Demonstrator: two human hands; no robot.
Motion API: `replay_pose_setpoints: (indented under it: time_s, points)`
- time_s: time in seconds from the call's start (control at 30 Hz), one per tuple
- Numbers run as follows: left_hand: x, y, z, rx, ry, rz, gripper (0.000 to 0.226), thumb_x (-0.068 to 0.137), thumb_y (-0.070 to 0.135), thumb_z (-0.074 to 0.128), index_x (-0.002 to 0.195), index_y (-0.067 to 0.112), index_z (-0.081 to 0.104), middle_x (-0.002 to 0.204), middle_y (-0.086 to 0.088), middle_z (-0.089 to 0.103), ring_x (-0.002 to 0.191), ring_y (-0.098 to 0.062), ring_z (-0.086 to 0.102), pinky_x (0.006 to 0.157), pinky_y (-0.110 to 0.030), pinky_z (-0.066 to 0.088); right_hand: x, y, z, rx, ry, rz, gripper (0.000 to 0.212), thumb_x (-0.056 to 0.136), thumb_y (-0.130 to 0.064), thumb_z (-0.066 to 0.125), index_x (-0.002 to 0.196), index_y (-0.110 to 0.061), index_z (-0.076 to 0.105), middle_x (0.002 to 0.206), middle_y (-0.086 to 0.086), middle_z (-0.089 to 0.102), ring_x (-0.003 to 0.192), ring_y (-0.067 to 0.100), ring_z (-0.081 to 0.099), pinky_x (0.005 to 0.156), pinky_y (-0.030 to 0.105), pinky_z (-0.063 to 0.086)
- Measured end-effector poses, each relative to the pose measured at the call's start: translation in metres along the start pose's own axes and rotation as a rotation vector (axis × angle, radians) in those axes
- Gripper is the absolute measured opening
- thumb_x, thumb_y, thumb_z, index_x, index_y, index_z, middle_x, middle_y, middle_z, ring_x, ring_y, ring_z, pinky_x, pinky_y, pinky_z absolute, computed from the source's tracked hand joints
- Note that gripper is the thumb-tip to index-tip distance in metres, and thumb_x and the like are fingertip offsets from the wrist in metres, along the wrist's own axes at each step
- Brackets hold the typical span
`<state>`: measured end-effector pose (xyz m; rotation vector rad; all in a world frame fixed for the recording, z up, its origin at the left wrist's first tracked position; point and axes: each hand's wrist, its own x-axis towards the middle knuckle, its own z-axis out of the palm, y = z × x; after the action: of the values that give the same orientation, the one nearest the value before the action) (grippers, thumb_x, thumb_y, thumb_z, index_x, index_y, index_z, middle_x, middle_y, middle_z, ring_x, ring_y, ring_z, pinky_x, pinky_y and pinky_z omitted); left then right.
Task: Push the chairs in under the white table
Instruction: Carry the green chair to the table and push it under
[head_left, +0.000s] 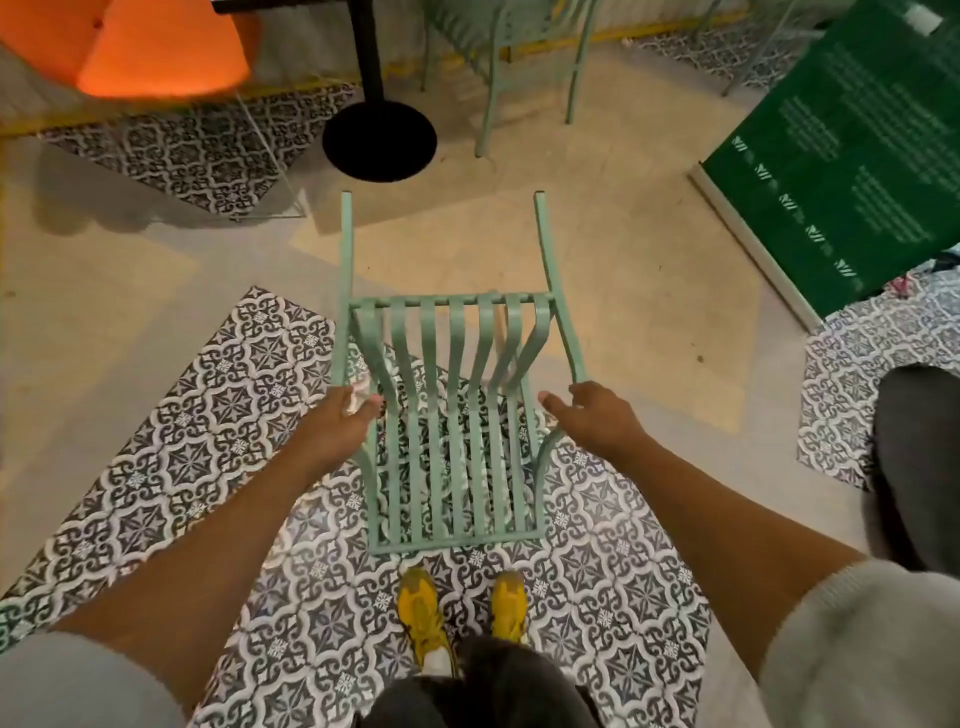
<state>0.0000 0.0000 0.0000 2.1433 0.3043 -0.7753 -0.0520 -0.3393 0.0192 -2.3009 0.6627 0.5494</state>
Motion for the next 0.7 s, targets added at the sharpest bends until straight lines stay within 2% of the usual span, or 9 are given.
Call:
replay_pose_setpoints:
  time_s: [0.03,0.17,0.23,0.33,0.37,0.43,0.5,0.6,0.7]
  points:
    - [0.015,-0.006,0.005,-0.070,0.030,-0.049,0.070,0.104,0.065,0.050,0.160,0.025,0.038,0.165,-0.008,0.043,0.142,-0.034,0.051,0.103,-0.045,0.051,0.015,0.006,0.006,0.035,0.013,0.027,0.084,0.097,-0.072,0.058,0.151,-0.007,0.055,0.150,0.018,0.060,0.135,0.039,0.058,0.107,0.042,0.048]
    - [0.081,-0.037,0.019,-0.361,0.092,-0.200,0.057,0.105,0.058,0.053,0.144,0.018,0.058,0.143,-0.015,0.060,0.129,-0.034,0.059,0.115,-0.056,0.044,0.080,0.036,0.027,0.206,0.110,0.161,0.081,0.095,-0.068,0.066,0.148,-0.008,0.055,0.134,0.015,0.068,0.118,0.034,0.067,0.096,0.042,0.055]
    - [0.106,-0.050,0.028,-0.406,0.137,-0.238,0.059,0.103,0.058,0.056,0.144,0.015,0.057,0.141,-0.016,0.061,0.129,-0.035,0.058,0.115,-0.055,0.043,0.108,0.052,0.036,0.242,0.158,0.207,0.078,0.094,-0.065,0.069,0.147,-0.010,0.053,0.126,0.013,0.068,0.111,0.033,0.069,0.088,0.041,0.057]
    - [0.152,-0.082,0.046,-0.352,0.273,-0.296,0.074,0.103,0.059,0.058,0.157,0.011,0.042,0.151,-0.018,0.053,0.138,-0.039,0.052,0.113,-0.051,0.042,0.155,0.081,0.055,0.195,0.237,0.283,0.080,0.094,-0.060,0.072,0.150,-0.008,0.047,0.116,0.007,0.060,0.095,0.028,0.069,0.073,0.039,0.058]
    - [0.163,-0.087,0.052,-0.332,0.311,-0.300,0.076,0.103,0.058,0.059,0.158,0.010,0.040,0.149,-0.017,0.055,0.134,-0.039,0.054,0.111,-0.051,0.044,0.168,0.087,0.060,0.192,0.258,0.301,0.081,0.094,-0.058,0.073,0.151,-0.008,0.045,0.114,0.007,0.057,0.084,0.024,0.066,0.064,0.034,0.054]
    - [0.185,-0.102,0.065,-0.330,0.346,-0.293,0.066,0.104,0.054,0.059,0.148,0.006,0.050,0.118,-0.011,0.065,0.106,-0.031,0.063,0.094,-0.044,0.050,0.192,0.103,0.075,0.158,0.270,0.329,0.078,0.095,-0.057,0.073,0.149,-0.007,0.045,0.111,0.008,0.057,0.069,0.015,0.056,0.051,0.027,0.042]
    - [0.205,-0.113,0.073,-0.353,0.378,-0.279,0.058,0.104,0.052,0.060,0.139,0.005,0.056,0.102,-0.007,0.062,0.092,-0.027,0.059,0.082,-0.039,0.047,0.214,0.116,0.090,0.139,0.238,0.329,0.073,0.097,-0.058,0.069,0.144,-0.007,0.048,0.111,0.011,0.061,0.069,0.015,0.055,0.050,0.026,0.041]
    - [0.220,-0.124,0.082,-0.396,0.448,-0.258,0.050,0.103,0.056,0.059,0.122,0.011,0.064,0.115,-0.014,0.069,0.105,-0.034,0.064,0.089,-0.045,0.049,0.235,0.128,0.108,0.177,0.248,0.333,0.072,0.100,-0.064,0.061,0.142,-0.007,0.047,0.112,0.012,0.059,0.076,0.020,0.059,0.056,0.029,0.046]
    - [0.231,-0.134,0.085,-0.476,0.466,-0.245,0.040,0.098,0.062,0.063,0.097,0.023,0.071,0.103,-0.002,0.080,0.110,-0.025,0.073,0.093,-0.041,0.049,0.250,0.134,0.121,0.263,0.300,0.344,0.077,0.097,-0.075,0.053,0.137,-0.009,0.052,0.113,0.011,0.063,0.083,0.023,0.062,0.054,0.026,0.041]
